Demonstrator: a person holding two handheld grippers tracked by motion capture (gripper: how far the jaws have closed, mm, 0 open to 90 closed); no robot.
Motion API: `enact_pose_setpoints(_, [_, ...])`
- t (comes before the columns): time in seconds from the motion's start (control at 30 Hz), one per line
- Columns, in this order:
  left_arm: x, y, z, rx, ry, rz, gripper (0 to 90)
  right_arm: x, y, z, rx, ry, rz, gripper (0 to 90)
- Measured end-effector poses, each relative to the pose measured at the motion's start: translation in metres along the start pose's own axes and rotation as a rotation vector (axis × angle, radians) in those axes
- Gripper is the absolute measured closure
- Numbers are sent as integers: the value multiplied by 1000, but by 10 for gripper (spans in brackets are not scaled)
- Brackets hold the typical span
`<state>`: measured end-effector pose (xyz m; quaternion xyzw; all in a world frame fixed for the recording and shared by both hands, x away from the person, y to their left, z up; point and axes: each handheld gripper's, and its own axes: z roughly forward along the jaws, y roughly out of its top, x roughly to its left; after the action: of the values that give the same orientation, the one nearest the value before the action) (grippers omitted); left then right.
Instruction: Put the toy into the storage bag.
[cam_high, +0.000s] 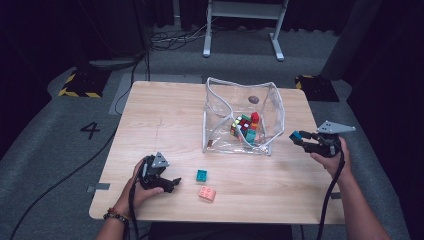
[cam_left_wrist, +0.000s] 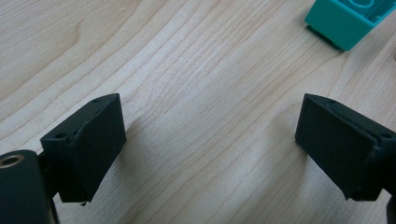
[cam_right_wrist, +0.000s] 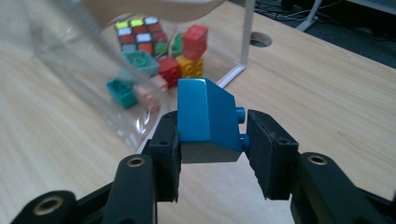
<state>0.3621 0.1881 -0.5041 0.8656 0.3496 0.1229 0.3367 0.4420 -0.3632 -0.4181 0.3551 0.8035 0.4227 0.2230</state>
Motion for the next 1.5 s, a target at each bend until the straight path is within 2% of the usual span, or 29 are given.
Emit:
enact_pose_setpoints(0.2, [0,0,0,-4,0,-8,86,-17,25,8,-19,-50,24,575])
enact_pose_setpoints(0.33, [0,0,0,-2,3,-2,85,-27,41,10,-42,-60,42,575])
enact_pose_setpoints(0.4, [0,0,0,-2,3,-2,85,-30,50,10,-33,-71,25,575])
enact_pose_setpoints(0.63, [0,0,0,-2,3,-2,85,-37,77,12,-37,-91,16,575])
enact_pose_setpoints(0.8, [0,0,0,-1,4,-4,85,-38,96,8,-50,-89,-4,575])
enact_pose_setpoints(0.87, [0,0,1,1,-6,-13,85,-37,103,5,-60,-92,-27,575])
enact_pose_setpoints(0.93, [-1,0,1,1,-6,-13,85,-34,113,1,-70,-55,-42,575])
enact_pose_setpoints(1.0, [-1,0,1,1,-6,-13,85,-31,122,0,-78,-59,-50,575])
enact_pose_setpoints(1.17, [0,0,1,2,-7,-12,85,-23,139,-3,-110,-33,-71,575])
enact_pose_setpoints(1.4, [0,0,1,2,-6,-12,84,-1,156,-7,-146,50,-106,575])
enact_pose_setpoints(1.5, [0,0,1,2,-4,-12,85,10,160,-5,-137,89,-135,575])
